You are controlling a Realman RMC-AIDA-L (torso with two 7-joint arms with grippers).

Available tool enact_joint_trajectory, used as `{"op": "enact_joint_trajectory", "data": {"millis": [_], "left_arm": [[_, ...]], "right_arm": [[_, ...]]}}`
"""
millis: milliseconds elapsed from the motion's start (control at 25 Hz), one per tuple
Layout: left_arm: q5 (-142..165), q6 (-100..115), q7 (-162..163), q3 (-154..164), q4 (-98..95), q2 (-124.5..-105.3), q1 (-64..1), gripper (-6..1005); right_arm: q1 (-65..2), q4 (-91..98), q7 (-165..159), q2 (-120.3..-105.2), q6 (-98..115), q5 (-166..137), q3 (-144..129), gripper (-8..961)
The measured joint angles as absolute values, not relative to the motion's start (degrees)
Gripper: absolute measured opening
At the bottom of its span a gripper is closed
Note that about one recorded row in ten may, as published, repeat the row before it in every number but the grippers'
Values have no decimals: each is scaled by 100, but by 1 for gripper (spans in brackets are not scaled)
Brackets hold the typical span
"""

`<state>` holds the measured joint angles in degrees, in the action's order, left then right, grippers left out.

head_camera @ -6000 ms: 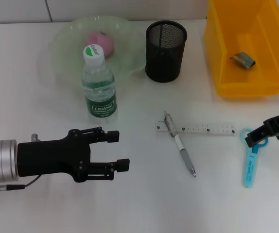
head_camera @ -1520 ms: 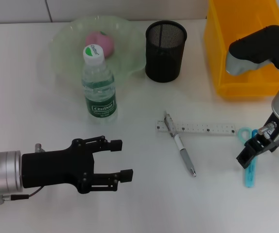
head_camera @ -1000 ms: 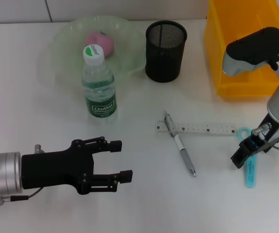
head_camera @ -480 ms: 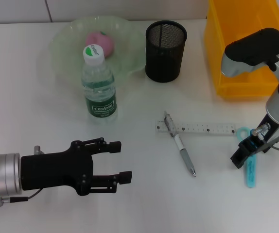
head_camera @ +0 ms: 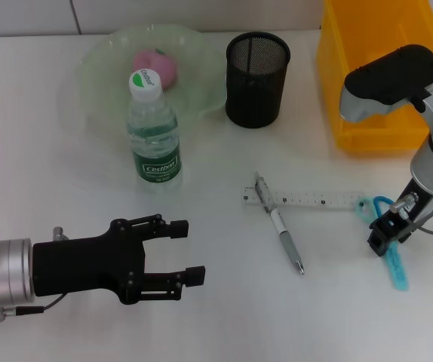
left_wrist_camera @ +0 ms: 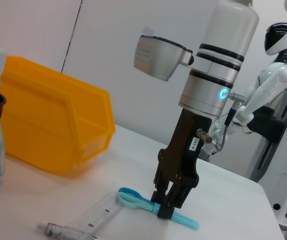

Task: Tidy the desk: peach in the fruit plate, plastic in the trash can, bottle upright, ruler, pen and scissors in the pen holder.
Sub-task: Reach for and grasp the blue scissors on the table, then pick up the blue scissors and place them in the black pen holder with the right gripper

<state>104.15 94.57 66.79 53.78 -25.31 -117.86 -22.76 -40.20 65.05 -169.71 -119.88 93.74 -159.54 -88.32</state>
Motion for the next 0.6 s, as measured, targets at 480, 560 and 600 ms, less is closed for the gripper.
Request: {"op": "enact_joint_trajectory", "data": {"millis": [480, 560, 600], "left_arm": [[10414, 9457, 6679, 5379, -2531, -11786, -2276, 832], [10405, 9459, 6679, 5379, -2531, -11786, -2276, 832], [10397, 9463, 6679, 5379, -2531, -11786, -2277, 832]], "right_arm": [[-3994, 6508, -16971, -11987, 9351, -15977, -8833, 325], [-3979, 6515, -16972, -11988, 9350, -15977, -8833, 320], [-3971, 6518, -16972, -11988, 9351, -15977, -8833, 318]]}}
